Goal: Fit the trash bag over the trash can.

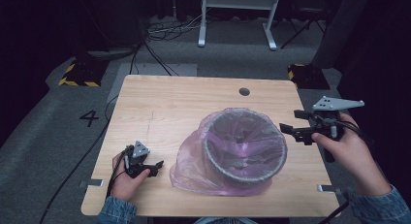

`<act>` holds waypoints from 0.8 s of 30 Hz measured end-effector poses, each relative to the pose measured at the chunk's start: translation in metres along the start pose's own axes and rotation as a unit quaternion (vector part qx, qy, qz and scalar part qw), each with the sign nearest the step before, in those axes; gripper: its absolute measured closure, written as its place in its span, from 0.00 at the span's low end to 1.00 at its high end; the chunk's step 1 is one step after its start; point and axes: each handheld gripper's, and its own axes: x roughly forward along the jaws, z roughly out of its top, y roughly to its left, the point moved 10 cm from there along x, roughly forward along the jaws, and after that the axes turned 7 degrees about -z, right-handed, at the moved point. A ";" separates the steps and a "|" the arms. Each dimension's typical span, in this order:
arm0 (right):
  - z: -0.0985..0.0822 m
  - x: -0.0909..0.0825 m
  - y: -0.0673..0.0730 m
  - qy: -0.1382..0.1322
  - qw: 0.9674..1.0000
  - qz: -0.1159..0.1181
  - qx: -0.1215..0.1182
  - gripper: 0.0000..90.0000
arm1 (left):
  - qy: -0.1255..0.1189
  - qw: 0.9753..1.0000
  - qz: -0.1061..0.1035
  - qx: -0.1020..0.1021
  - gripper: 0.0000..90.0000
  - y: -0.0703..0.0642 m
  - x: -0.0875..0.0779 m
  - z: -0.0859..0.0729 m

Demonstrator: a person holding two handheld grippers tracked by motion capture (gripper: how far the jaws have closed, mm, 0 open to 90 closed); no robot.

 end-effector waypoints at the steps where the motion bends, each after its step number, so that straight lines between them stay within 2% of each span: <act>1: -0.003 -0.002 -0.004 0.000 1.000 -0.003 0.004 0.25 | 0.000 1.000 0.000 0.000 0.23 0.000 0.000 0.000; 6: -0.022 -0.005 -0.018 0.008 1.000 -0.011 0.022 0.25 | 0.000 1.000 0.000 0.001 0.23 0.000 0.000 0.000; 13: -0.055 0.002 -0.030 0.019 0.999 -0.017 0.042 0.26 | 0.000 1.000 0.000 0.000 0.24 0.000 0.000 0.000; 20: -0.096 0.014 -0.038 0.038 0.997 -0.030 0.052 0.26 | 0.000 1.000 0.000 0.000 0.23 0.000 0.000 0.000; 24: -0.119 0.023 -0.039 0.047 0.996 -0.029 0.064 0.26 | 0.000 1.000 0.000 0.000 0.23 0.000 0.000 0.000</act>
